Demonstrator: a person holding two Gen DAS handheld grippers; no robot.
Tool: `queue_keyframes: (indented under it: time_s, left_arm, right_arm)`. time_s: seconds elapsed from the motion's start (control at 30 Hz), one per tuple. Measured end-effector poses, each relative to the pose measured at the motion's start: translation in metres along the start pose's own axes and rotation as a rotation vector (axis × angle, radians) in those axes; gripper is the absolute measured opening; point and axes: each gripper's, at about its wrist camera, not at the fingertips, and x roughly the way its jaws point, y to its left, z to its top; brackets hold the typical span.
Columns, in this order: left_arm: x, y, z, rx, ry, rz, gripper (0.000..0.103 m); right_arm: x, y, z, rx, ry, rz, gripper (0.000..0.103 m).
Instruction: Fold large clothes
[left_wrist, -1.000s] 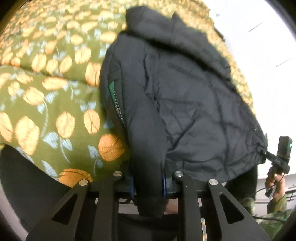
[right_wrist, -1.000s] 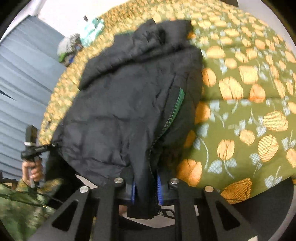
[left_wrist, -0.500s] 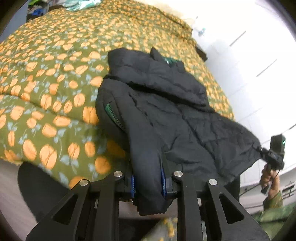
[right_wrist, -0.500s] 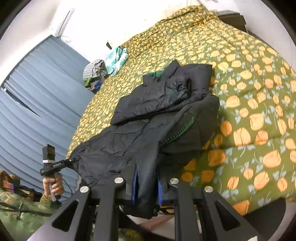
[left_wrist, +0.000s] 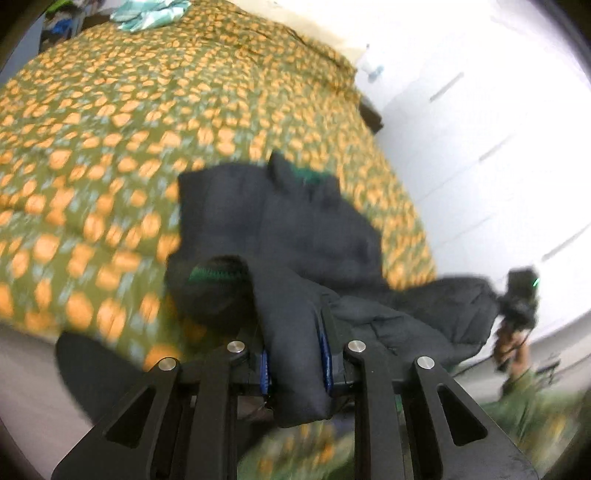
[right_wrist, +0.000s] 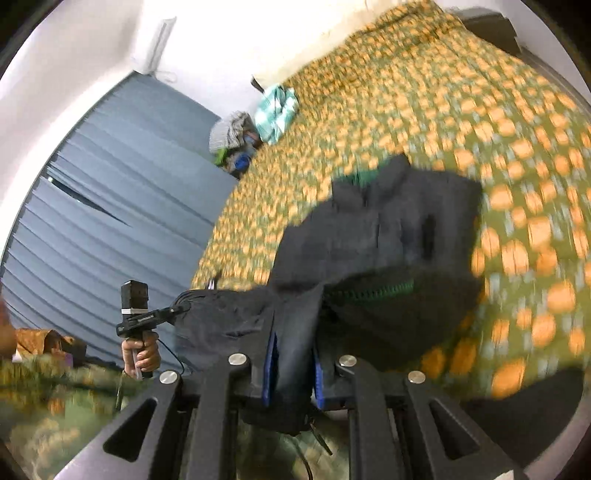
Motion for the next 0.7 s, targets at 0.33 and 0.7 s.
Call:
queue_keyframes:
  time_s: [0.33, 0.7]
  left_arm:
    - [0.165, 0.039, 0.117, 0.000, 0.014, 0.175, 0.029]
    - [0.156, 0.042, 0.133, -0.044, 0.008, 0.053, 0.101]
  right_arm:
    - [0.101, -0.135, 0.104, 0.179, -0.104, -0.049, 0.019]
    - [0.122, -0.165, 0.111, 0.258, -0.154, -0.102, 0.102]
